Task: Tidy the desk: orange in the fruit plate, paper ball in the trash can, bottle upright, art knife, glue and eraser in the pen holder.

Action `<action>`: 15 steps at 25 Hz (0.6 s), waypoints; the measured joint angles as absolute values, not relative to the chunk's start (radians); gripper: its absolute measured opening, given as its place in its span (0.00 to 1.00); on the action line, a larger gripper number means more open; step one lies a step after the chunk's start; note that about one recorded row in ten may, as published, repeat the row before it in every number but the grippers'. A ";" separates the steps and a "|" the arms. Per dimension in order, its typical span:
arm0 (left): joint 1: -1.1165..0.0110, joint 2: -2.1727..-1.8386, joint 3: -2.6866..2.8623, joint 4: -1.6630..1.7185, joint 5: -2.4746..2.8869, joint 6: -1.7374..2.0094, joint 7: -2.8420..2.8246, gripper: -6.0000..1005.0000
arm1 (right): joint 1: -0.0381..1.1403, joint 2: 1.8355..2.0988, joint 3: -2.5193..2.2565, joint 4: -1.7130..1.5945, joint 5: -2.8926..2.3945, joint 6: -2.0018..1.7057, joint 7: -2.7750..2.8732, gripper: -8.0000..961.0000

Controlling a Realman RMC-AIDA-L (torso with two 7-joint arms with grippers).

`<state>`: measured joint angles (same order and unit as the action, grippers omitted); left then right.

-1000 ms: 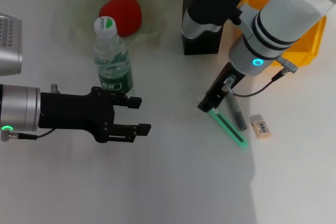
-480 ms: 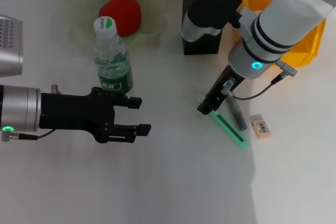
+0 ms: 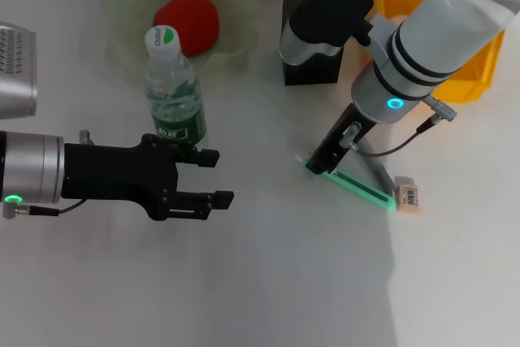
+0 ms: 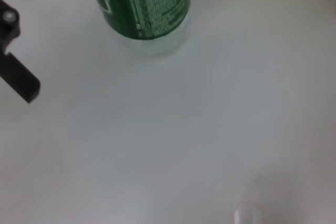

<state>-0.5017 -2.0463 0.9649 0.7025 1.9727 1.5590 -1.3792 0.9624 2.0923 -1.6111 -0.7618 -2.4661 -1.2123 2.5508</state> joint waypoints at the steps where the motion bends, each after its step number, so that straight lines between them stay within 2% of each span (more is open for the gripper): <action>1: -0.502 -2.046 0.965 0.703 1.973 1.558 -1.379 0.70 | 0.961 2.092 -1.610 -0.769 -2.463 -1.216 2.552 0.21; 9: -0.503 -2.046 0.965 0.703 1.973 1.555 -1.376 0.70 | 0.882 2.085 -1.596 -0.941 -2.462 -1.274 2.583 0.18; 15: -0.502 -2.046 0.965 0.703 1.973 1.555 -1.376 0.70 | 0.723 2.083 -1.416 -1.217 -2.413 -1.324 2.567 0.18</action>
<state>-0.5016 -2.0463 0.9649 0.7025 1.9726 1.5550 -1.3761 0.7232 2.0827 -1.4164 -1.2168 -2.4127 -1.3244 2.5669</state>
